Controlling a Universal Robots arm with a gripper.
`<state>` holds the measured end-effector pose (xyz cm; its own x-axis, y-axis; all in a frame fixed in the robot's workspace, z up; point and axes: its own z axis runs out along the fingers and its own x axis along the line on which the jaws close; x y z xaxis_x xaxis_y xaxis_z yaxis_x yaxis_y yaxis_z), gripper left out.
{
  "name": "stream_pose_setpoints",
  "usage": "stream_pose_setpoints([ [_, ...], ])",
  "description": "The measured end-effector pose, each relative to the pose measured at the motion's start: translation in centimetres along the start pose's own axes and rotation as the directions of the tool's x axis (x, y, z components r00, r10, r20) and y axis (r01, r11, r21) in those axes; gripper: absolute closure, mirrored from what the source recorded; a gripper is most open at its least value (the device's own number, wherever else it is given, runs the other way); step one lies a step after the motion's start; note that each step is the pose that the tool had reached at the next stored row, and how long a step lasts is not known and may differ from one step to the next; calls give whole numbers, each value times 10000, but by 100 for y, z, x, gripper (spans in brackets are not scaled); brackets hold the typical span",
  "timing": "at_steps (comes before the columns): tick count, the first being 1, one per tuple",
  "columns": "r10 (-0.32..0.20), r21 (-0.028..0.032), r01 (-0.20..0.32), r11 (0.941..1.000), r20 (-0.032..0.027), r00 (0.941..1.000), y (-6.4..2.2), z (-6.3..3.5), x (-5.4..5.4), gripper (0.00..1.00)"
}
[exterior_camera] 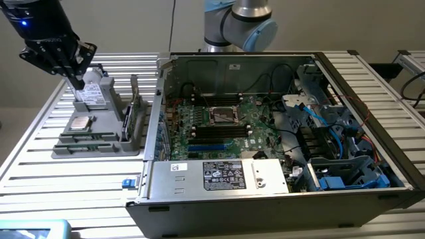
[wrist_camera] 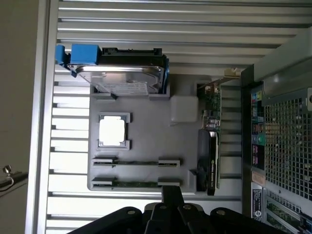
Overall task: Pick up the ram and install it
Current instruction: 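Reach for the ram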
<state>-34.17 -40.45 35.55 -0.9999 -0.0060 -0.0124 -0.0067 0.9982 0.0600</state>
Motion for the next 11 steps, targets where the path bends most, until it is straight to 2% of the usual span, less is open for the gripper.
stream_pose_setpoints([
  [6, -83, 9, 83, 10000, -25, 10000, -12, 59, 72, 89],
  [9, -129, 60, 130, 9999, -29, 9999, -14, 85, 105, 89],
  [11, -159, 133, 160, 9998, -31, 9999, -14, 100, 129, 89],
])
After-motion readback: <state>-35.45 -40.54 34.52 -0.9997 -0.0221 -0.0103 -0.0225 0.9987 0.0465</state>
